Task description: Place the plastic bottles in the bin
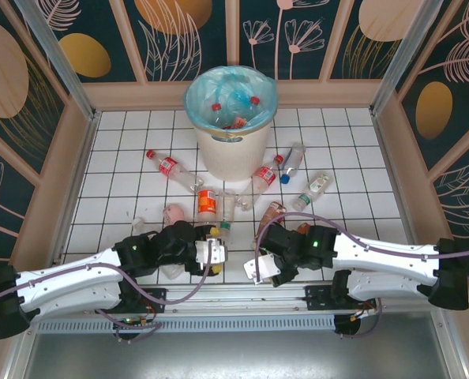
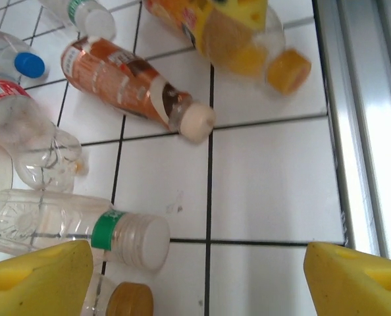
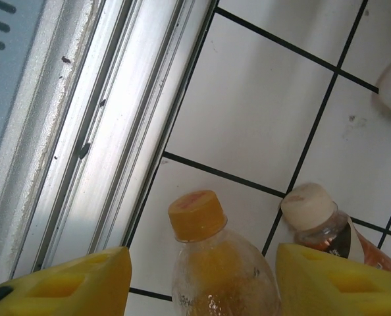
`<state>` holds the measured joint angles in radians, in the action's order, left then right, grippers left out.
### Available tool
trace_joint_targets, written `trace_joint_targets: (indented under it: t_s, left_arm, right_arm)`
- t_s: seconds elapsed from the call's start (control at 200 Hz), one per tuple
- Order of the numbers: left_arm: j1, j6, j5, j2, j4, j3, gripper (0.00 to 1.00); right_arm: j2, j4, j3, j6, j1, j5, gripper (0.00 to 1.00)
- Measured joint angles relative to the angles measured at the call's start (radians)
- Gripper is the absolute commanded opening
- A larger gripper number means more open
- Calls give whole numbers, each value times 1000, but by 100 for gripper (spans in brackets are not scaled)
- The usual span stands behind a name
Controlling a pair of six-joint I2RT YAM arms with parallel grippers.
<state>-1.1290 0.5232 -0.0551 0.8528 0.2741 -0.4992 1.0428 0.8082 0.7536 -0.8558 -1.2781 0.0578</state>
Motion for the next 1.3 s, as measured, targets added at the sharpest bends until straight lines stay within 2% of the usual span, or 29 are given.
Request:
trace_joint_targets:
  t_s: [0.27,0.465,0.921,1.126,1.301]
  left_arm:
    - [0,87,19,-60,-7,109,88]
    - [0,103,46,-145,-39,142,89]
    - [0,110,56,-193,-63,159,92]
    - [0,113,56,-214,-64,167,92]
    - [0,113,58,-218,-69,171,92]
  right_arm:
    - [58,-44,-15,-12,-11,2,61]
    - [95,-81,-45,-37,-27,-13,62]
    - [229,-159,-69,-107,-33,-69,59]
    - [261,-172,-76,-118,-24,-79,48]
    - [262,-191,-82,-135,23,-72,39]
